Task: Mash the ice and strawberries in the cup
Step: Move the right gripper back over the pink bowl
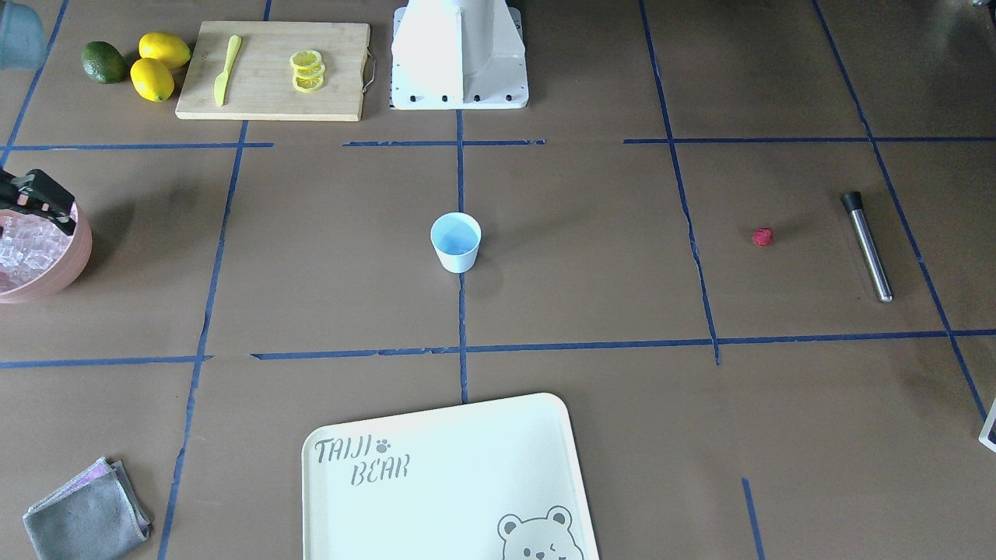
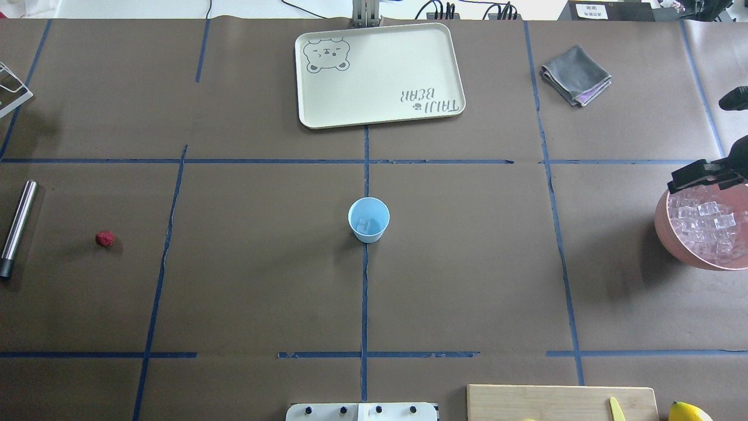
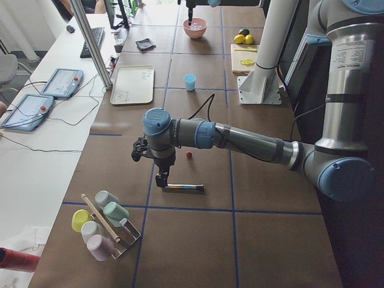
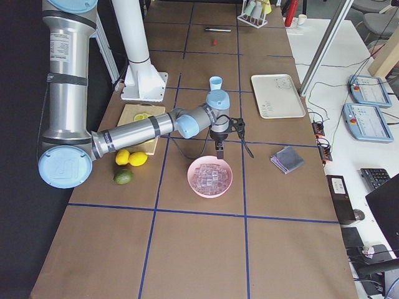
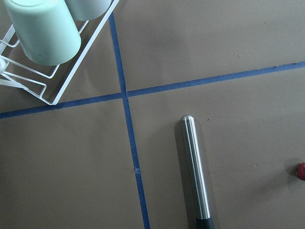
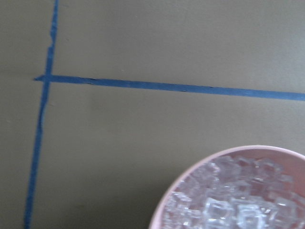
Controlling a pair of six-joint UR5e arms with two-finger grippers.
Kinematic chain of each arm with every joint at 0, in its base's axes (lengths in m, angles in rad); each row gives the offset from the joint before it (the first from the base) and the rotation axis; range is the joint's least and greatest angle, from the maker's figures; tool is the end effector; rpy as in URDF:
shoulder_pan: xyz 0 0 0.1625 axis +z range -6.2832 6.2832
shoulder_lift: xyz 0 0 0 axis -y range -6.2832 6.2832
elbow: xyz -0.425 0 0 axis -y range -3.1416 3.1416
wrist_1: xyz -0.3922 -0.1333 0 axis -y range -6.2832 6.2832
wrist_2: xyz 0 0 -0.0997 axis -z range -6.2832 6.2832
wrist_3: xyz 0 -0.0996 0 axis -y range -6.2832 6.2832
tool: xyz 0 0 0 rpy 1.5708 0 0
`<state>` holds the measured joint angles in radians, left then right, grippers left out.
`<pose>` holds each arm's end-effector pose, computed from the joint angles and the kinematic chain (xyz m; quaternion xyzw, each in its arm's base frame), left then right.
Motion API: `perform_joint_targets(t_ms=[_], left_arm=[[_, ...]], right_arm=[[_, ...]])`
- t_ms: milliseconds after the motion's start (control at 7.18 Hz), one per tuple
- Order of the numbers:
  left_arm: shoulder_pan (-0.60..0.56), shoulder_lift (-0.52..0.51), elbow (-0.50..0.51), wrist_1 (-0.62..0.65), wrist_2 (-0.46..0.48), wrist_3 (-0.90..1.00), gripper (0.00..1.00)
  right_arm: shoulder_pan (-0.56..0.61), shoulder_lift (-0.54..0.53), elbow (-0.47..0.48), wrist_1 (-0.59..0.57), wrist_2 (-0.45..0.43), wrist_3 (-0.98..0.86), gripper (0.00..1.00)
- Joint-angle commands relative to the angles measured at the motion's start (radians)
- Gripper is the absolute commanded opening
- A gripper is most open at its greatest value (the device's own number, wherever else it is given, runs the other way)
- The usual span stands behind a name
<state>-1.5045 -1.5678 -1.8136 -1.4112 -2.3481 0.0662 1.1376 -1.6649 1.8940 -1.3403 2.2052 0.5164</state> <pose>-0.0312 -0.4879 0.5571 0.0371 0.3786 0.0764 0.9216 -0.1286 -0.4550 0.5242 0.0536 -0.3691 -0.0325 0.9273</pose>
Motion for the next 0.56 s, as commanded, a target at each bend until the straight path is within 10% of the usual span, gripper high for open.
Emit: perform_joint_targets(t_ms=[0, 418], left_arm=[[0.000, 0.002, -0.004, 0.000, 0.000, 0.000, 1.00], [0.000, 0.002, -0.009, 0.000, -0.016, -0.003, 1.00]], right_arm=[[0.040, -0.030, -0.093, 0.001, 0.010, -0.253, 1.00], [0.037, -0.032, -0.121, 0.001, 0.013, -0.274, 1.00]])
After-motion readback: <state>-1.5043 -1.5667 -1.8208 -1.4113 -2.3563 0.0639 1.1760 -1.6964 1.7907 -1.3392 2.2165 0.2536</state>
